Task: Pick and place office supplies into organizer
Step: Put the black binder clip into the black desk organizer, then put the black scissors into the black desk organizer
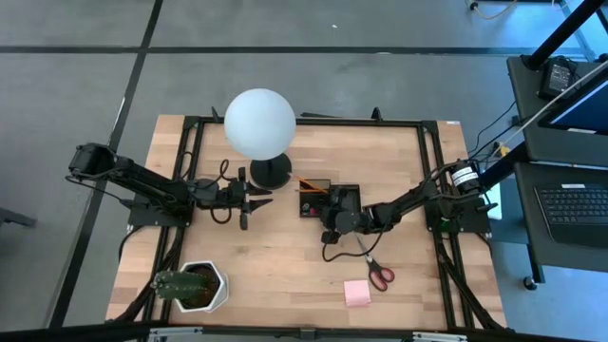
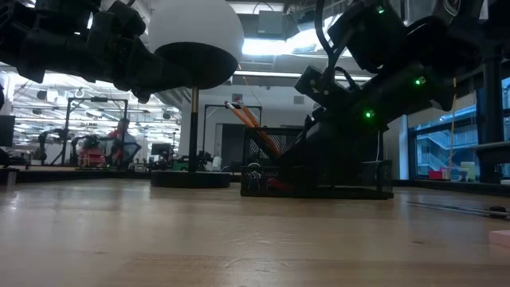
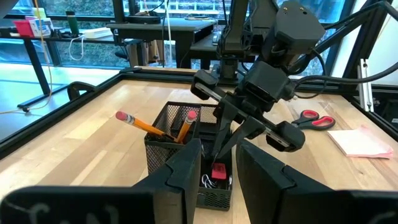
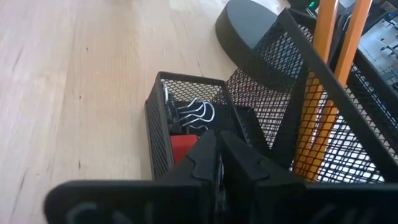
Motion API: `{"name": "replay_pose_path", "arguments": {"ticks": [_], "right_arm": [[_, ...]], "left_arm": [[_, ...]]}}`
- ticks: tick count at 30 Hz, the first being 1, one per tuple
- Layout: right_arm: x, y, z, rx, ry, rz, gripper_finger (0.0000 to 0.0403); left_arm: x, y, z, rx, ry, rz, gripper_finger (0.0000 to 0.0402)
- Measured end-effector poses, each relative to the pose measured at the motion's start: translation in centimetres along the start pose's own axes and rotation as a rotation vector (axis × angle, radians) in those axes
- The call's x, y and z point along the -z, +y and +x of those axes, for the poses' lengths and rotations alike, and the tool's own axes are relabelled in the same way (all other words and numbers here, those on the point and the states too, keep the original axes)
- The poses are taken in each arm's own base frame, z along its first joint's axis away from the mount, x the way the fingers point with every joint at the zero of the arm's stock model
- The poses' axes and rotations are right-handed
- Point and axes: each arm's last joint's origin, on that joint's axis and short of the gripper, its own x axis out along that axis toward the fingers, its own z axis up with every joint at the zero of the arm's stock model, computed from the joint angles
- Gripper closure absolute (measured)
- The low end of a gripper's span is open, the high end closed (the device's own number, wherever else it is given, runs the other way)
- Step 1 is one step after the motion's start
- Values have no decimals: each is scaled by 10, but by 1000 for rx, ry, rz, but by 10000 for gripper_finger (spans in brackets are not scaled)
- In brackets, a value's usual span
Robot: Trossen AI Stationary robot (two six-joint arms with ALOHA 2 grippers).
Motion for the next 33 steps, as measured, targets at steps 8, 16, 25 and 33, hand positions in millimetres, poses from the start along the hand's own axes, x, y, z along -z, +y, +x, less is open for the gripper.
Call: {"name": "replay_pose_path", "arguments": {"ticks": [8, 16, 25, 33], "right_arm": [[0, 0, 0, 0, -2, -2, 355], [-9, 0, 1, 2, -28, 39, 284], [-44, -3, -29, -43, -72, 154, 240], [-62, -18, -88, -262, 145, 452, 242]], "left_arm": [[0, 0, 0, 0, 0, 0, 304], [0, 0, 0, 0, 0, 0, 304], [0, 0, 0, 0, 2, 0, 304], [0, 0, 0, 4, 3, -9, 304]]}}
